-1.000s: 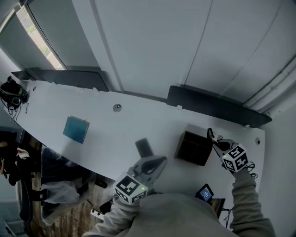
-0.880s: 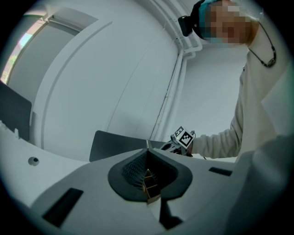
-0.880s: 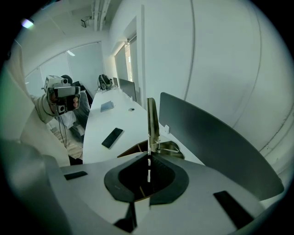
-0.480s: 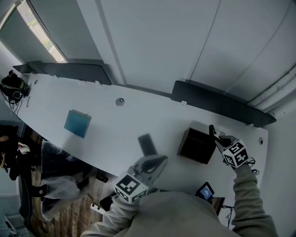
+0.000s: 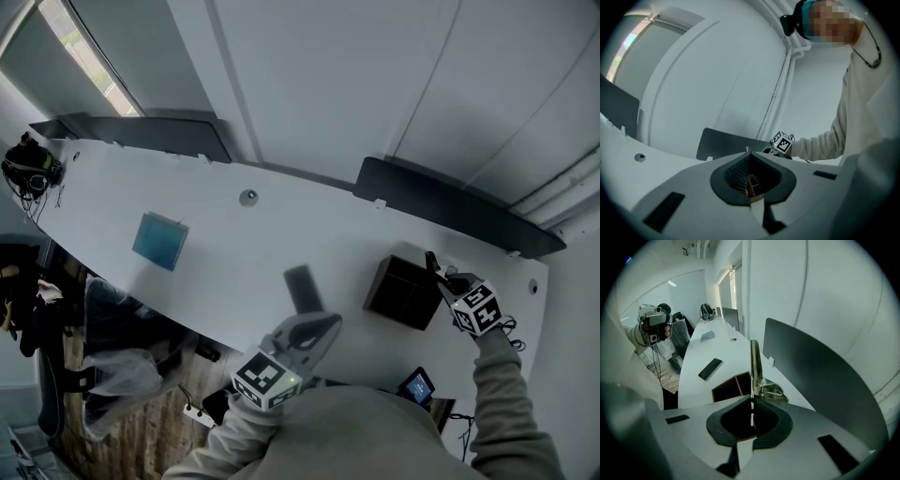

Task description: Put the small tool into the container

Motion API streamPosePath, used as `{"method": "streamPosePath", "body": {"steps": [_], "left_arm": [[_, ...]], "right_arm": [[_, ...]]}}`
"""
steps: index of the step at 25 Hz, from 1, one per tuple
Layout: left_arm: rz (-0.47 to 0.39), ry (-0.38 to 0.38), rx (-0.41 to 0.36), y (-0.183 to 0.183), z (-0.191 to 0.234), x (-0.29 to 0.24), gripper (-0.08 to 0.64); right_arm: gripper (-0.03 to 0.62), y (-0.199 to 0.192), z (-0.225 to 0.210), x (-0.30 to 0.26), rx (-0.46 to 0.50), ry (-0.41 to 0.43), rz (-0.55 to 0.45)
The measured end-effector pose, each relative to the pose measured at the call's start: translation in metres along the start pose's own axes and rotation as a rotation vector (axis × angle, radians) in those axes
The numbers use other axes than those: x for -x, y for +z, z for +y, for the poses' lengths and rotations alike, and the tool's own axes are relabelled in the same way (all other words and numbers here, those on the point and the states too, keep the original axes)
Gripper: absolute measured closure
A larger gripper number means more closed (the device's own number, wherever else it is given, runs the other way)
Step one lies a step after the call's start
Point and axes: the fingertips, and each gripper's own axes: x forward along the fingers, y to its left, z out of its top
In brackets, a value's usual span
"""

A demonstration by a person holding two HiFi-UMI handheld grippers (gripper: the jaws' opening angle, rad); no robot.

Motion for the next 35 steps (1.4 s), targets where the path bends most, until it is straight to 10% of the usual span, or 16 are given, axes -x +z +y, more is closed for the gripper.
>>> {"method": "streamPosePath", "body": {"steps": [35], "left_arm": [[0.01,0.023,0.033,-0.02,-0.005,0.015,0.565]], "right_arm": [[0.571,-0.039,0.005,-0.044,0.136,0.007,0.173]]}}
